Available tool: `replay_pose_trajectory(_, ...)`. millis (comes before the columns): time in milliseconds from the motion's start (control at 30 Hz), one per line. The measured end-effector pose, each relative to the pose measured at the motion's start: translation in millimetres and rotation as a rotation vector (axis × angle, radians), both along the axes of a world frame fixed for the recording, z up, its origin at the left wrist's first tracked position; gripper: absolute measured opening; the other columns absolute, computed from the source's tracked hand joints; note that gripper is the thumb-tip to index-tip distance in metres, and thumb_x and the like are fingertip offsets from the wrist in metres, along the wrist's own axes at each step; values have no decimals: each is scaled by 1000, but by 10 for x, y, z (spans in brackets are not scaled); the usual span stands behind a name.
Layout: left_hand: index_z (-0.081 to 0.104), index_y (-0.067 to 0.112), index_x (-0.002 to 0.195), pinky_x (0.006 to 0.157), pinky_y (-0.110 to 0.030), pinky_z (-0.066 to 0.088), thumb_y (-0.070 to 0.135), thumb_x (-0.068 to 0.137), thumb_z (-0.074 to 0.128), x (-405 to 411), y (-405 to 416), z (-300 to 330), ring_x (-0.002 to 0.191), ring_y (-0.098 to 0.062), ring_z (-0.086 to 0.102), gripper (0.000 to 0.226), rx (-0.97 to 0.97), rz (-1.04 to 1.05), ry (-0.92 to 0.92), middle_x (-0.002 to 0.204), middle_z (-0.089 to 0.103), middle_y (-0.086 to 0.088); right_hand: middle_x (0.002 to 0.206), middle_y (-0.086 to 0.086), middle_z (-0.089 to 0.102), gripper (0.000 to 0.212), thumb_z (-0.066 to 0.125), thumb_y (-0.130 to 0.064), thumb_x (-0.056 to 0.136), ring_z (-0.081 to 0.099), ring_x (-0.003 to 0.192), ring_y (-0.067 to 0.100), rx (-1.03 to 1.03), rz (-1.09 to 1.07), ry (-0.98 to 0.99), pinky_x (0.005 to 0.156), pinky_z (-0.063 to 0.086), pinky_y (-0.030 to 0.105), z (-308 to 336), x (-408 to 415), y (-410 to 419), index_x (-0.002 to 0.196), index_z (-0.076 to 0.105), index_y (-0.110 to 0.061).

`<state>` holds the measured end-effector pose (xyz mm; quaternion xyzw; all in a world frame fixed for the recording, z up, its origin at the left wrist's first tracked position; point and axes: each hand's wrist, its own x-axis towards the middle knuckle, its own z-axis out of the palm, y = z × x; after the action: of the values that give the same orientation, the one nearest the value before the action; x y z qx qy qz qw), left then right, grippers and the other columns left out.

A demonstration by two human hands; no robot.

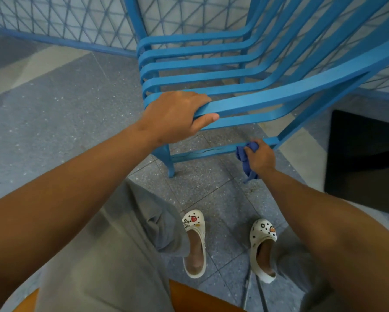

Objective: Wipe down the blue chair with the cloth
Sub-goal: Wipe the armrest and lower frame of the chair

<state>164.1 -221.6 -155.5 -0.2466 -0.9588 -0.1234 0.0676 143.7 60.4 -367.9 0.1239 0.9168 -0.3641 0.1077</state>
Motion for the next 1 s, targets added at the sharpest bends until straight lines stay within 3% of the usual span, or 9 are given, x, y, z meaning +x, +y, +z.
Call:
replay_pose_trajectory(267, 65, 15, 128, 65, -46, 56, 57, 102, 45, 97, -25, -28, 84, -29, 70, 53, 14, 5, 114, 99, 75, -5, 63, -8, 58, 16, 61, -21, 97, 56, 57, 13, -72, -108, -70, 46, 37, 21, 12, 88, -691, 82, 63, -16)
replay_pose_trajectory(400, 68, 13, 126, 66, -43, 57, 54, 100, 52, 100, -26, -22, 83, -29, 72, 52, 64, 4, 122, 98, 77, -6, 49, -5, 59, 21, 58, -20, 99, 54, 32, 4, -189, -30, -107, 26, 29, 15, 29, 188, -905, 79, 60, -15)
replay_pose_trajectory(533, 67, 16, 129, 73, -45, 56, 57, 100, 50, 84, -44, -33, 90, -29, 72, 54, 74, 19, 98, 104, 77, -6, 65, -8, 60, 14, 64, -26, 97, 56, 39, -4, -166, -37, -113, 27, 28, 11, 40, 72, -619, 85, 62, -19)
replay_pose_trajectory(600, 67, 17, 129, 73, -43, 56, 58, 100, 49, 75, -43, -35, 91, -28, 72, 54, 74, 20, 98, 105, 76, -5, 72, -9, 58, 15, 66, -28, 97, 60, 48, 4, -177, -133, -109, 30, 29, 9, 2, 8, -442, 88, 55, -23)
replay_pose_trajectory(667, 67, 18, 129, 74, -43, 55, 59, 100, 48, 75, -38, -38, 91, -27, 71, 54, 69, 23, 94, 105, 76, -4, 80, -7, 60, 17, 67, -33, 97, 59, 66, 12, -132, -180, -119, 48, 40, 11, -32, -12, -385, 93, 53, -23)
replay_pose_trajectory(733, 67, 18, 129, 74, -43, 55, 59, 100, 47, 71, -38, -43, 91, -26, 71, 54, 69, 25, 93, 105, 76, -3, 91, -1, 62, 20, 65, -35, 97, 58, 80, 19, -75, -176, -124, 70, 45, 26, -67, -7, -467, 100, 55, -19)
replay_pose_trajectory(800, 67, 18, 129, 74, -44, 55, 59, 100, 46, 69, -36, -48, 91, -26, 71, 54, 72, 23, 91, 105, 76, -3, 88, 0, 62, 18, 63, -34, 98, 60, 69, 14, -72, -155, -113, 66, 45, 26, -87, 51, -646, 97, 55, -17)
replay_pose_trajectory(900, 67, 19, 129, 72, -41, 55, 60, 101, 46, 68, -33, -51, 88, -24, 71, 54, 69, 24, 92, 103, 76, -2, 70, -6, 58, 21, 63, -29, 98, 58, 47, 6, -107, -75, -71, 40, 38, 19, -90, 151, -915, 83, 52, -21)
replay_pose_trajectory(1000, 67, 19, 128, 72, -40, 54, 60, 100, 48, 72, -35, -57, 86, -23, 71, 53, 85, 27, 89, 102, 76, -1, 84, 0, 63, 22, 61, -39, 97, 60, 71, 21, 40, 95, -84, 62, 44, 30, -78, 163, -953, 93, 56, -18)
